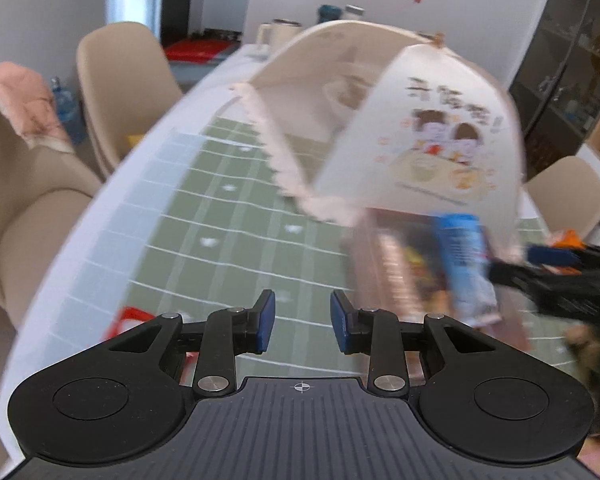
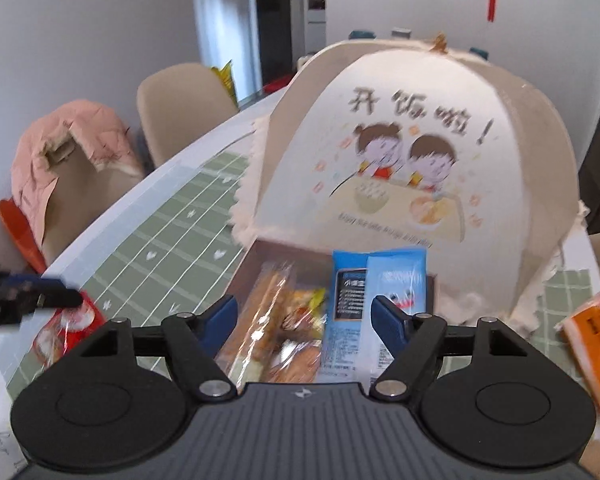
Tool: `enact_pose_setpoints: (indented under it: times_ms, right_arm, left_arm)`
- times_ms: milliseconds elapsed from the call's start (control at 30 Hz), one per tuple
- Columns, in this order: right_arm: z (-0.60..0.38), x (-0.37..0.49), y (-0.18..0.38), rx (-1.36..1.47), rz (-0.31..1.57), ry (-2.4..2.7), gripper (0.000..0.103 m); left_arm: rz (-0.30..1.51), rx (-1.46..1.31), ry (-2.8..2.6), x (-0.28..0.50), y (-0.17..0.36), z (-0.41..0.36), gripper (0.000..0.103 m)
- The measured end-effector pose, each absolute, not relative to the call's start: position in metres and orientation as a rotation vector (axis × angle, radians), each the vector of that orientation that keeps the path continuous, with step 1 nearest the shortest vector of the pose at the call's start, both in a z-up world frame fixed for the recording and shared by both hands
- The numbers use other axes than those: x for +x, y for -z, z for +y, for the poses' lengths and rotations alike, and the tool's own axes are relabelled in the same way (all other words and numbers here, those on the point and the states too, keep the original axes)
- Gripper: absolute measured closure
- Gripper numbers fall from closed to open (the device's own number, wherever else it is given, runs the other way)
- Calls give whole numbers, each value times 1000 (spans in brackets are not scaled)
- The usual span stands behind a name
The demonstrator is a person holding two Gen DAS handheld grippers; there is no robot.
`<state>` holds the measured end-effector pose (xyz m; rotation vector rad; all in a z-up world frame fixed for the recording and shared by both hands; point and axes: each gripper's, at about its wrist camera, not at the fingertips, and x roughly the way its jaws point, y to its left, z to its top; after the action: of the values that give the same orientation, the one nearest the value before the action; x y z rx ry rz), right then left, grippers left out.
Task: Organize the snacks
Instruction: 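Grasp the red duck-snack packet from the table with the right gripper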
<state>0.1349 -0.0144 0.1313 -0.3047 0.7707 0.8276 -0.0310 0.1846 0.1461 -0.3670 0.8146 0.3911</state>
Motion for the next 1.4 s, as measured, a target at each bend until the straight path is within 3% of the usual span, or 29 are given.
enact_pose_setpoints:
  times_ms: [233,367,633,1000,1200,1267,1300,1400]
  right_arm:
    - [-33,83,-101,-361,823,-870,29]
    - [-41,55,-86,-393,855,-895,29]
    - [-23,13,-71,-436,851,-999,29]
    - [7,-19,-46,-426,963,-1084,29]
    - [43,-49,-28,-400,1004,-1017,29]
    - [63,-52,-20,-357,1032,-944,26]
    - [72,-54,-17,-331,1035,-909,18]
    - [96,-73,-9,-396,942,-811,11]
  left_arm:
    - [889,-438,-602,-67,-78,286,69]
    - [917,-453,-582,-83,-54,294,70]
    - [916,-547,-436,-114,-56,222,72]
    - [888,-960,-358,-185,-41,185,72]
    - [792,-772,-558,-216,-83,200,72]
    - [771,-724,-602,-221,-96,205,72]
    - [762,-699,-623,-223,-101,206,72]
    - [761,-678,-648,-226,-106,207,72]
